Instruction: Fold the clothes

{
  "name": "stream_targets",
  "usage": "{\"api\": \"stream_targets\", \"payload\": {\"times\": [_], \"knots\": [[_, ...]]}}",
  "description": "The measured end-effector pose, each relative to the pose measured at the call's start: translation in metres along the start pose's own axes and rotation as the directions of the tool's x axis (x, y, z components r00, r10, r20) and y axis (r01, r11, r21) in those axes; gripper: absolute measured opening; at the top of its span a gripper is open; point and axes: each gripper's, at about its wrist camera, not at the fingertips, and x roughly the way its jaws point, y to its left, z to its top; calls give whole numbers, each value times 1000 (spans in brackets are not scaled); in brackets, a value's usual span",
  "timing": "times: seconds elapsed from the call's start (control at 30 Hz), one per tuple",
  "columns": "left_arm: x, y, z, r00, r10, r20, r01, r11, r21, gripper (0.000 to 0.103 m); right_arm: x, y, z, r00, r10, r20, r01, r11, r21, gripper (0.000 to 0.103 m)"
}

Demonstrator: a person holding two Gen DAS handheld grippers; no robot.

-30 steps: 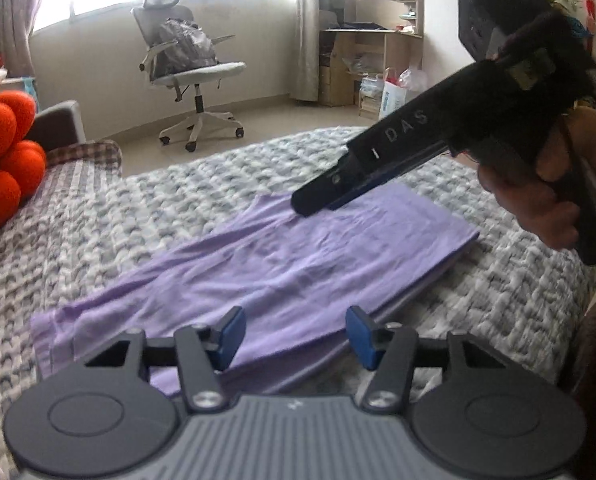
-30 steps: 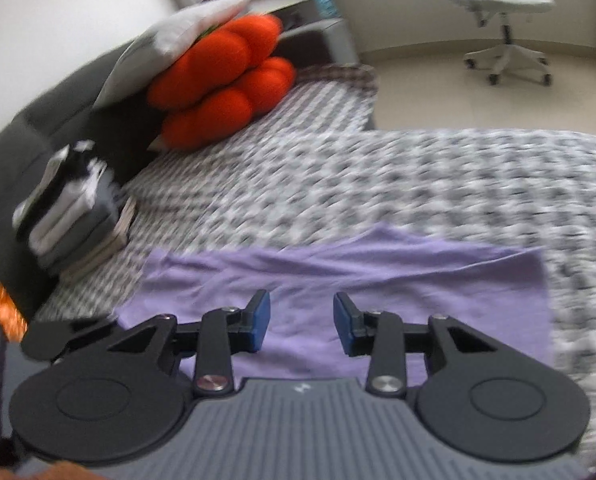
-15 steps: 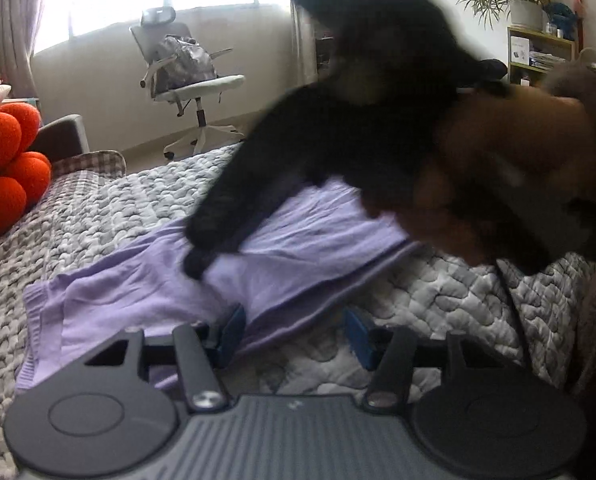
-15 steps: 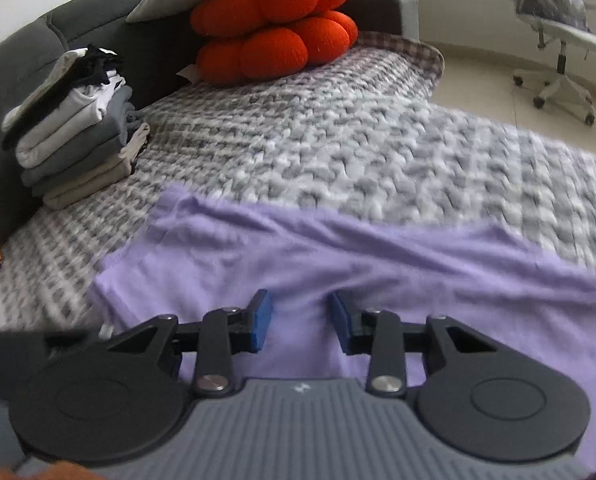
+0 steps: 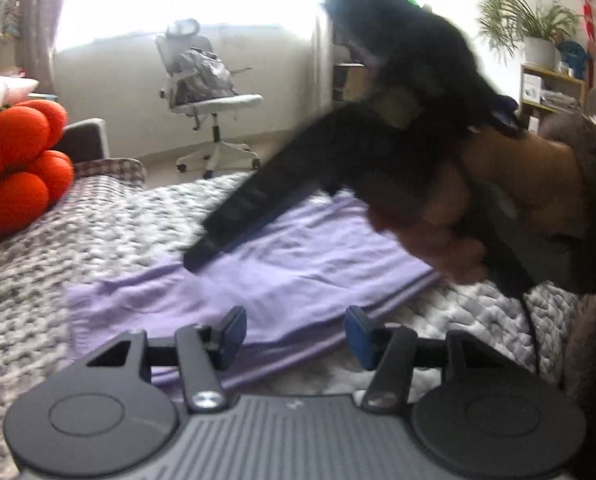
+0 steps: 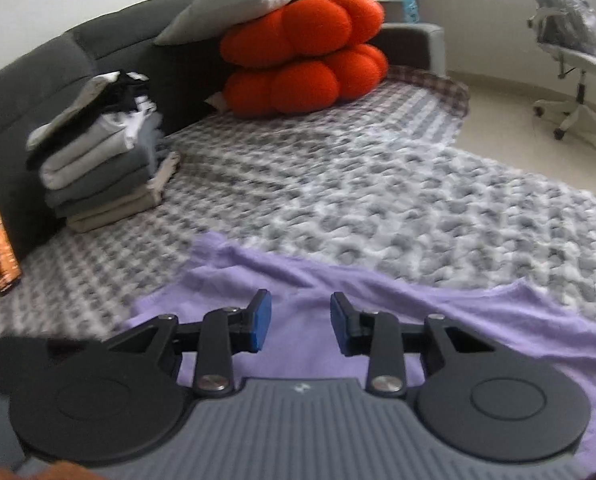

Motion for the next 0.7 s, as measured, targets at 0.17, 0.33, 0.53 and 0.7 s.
{"api": "stream_targets", "payload": {"times": [0.17, 0.33, 0.53, 0.7], "knots": [[-2, 21, -10, 999, 20, -35, -21, 1000, -19, 56, 7, 21, 2, 998, 46, -46, -47, 998, -29, 27], [-1, 29, -25, 998, 13, -60, -15, 999, -31, 56, 31, 35, -2, 993, 25, -118, -36, 995, -88, 24], [-3, 33, -33, 999, 0, -32, -3, 998, -65, 56, 52, 48, 4, 993, -29, -111, 10, 986, -166, 19], [-4, 31, -35, 1000, 2, -21, -3, 997, -78, 56, 64, 54, 9, 995, -54, -82, 37, 978, -204, 17]]}}
